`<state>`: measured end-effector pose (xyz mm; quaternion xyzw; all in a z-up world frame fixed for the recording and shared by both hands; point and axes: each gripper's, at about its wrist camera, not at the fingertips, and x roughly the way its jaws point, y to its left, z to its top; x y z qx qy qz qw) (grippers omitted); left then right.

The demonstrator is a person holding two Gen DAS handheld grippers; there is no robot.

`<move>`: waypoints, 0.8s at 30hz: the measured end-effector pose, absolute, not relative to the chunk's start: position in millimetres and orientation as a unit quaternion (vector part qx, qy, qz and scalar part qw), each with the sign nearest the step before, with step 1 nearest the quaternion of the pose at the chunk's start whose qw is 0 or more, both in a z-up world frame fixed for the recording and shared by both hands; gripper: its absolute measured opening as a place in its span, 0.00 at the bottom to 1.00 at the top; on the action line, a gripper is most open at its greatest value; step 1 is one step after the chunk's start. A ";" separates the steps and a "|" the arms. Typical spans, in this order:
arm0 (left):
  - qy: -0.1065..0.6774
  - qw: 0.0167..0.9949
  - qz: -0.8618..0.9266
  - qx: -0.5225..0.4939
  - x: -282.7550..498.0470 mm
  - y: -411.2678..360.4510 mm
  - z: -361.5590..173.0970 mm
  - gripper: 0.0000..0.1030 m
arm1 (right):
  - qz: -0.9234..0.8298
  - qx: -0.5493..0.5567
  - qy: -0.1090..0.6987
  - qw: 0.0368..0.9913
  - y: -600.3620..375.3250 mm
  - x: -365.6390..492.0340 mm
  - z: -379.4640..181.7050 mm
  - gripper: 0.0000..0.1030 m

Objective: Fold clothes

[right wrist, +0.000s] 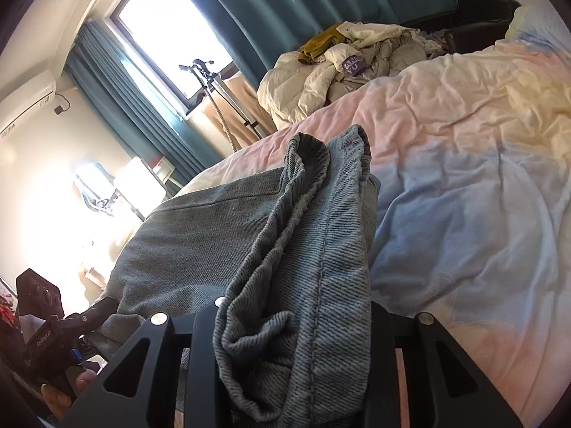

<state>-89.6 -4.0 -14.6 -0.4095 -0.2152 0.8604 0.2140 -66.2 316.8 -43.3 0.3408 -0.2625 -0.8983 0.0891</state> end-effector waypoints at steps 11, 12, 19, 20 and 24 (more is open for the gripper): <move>-0.213 0.265 0.857 -0.387 -47.9 56.2 43.3 0.72 | -0.919 0.294 -0.254 0.061 383.2 11.2 27.4 0.28; -0.211 0.270 0.857 -0.386 -44.1 63.3 47.8 0.72 | -0.921 0.290 -0.255 0.058 390.0 18.5 32.3 0.28; -0.196 0.302 0.852 -0.379 -17.8 114.9 76.5 0.72 | -0.929 0.266 -0.256 0.036 437.4 65.5 64.6 0.28; -0.195 0.307 0.851 -0.379 -15.9 122.5 79.3 0.72 | -0.930 0.263 -0.255 0.032 443.9 70.5 68.2 0.28; -0.191 0.326 0.844 -0.380 -9.9 153.6 88.5 0.72 | -0.934 0.253 -0.253 0.017 471.7 90.6 81.9 0.28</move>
